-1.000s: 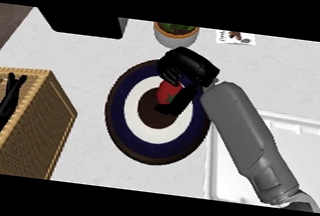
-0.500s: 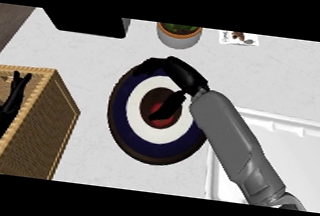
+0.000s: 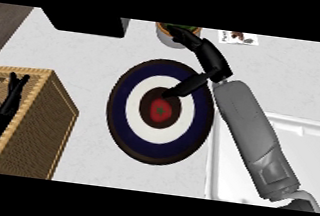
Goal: Pick the tomato from the tray and place it in the plate
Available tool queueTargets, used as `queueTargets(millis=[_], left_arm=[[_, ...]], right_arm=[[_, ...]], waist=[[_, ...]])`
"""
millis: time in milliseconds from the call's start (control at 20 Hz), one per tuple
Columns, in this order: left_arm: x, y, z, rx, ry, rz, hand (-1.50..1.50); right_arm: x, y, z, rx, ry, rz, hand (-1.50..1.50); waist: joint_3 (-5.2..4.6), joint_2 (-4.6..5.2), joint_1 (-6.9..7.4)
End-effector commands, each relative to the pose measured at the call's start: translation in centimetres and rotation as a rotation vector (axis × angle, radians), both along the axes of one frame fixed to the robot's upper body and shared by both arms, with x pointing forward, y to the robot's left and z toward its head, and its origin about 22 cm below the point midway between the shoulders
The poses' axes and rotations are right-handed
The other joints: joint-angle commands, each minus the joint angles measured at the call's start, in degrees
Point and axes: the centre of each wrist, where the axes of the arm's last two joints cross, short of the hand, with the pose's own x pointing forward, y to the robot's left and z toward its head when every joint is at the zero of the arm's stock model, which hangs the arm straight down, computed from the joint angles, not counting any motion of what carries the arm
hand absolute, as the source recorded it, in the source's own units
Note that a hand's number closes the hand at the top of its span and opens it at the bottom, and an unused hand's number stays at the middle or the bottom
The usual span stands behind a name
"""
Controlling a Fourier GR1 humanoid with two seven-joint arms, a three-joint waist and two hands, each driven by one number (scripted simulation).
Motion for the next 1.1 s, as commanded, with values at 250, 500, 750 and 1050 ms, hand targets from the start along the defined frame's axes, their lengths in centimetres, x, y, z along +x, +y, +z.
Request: queueTargets(millis=[250, 500, 750, 1050], left_arm=[[0.5, 0.1, -1.7, 0.013, 0.092, 0.030, 0.00], [1.0, -1.4, -1.0, 0.008, 0.067, 0.001, 0.00], [0.6, 0.0, -0.9, 0.010, 0.075, -0.022, 0.00], [1.4, -0.4, -0.4, 0.012, 0.054, -0.015, 0.00]], right_arm=[[2.2, -10.5, 0.5, 0.294, 0.108, -0.074, -1.50], [1.8, -14.4, -0.7, 0.324, 0.041, -0.078, -1.50], [1.5, -17.5, -0.2, 0.301, -0.019, -0.078, -1.50], [0.0, -21.5, -1.4, 0.291, 0.000, -0.113, -1.50]], waist=[[-0.61, 1.31, 0.91], [-0.48, 2.13, 2.92], [-0.46, 2.35, 3.90], [-0.36, 2.58, 3.83]])
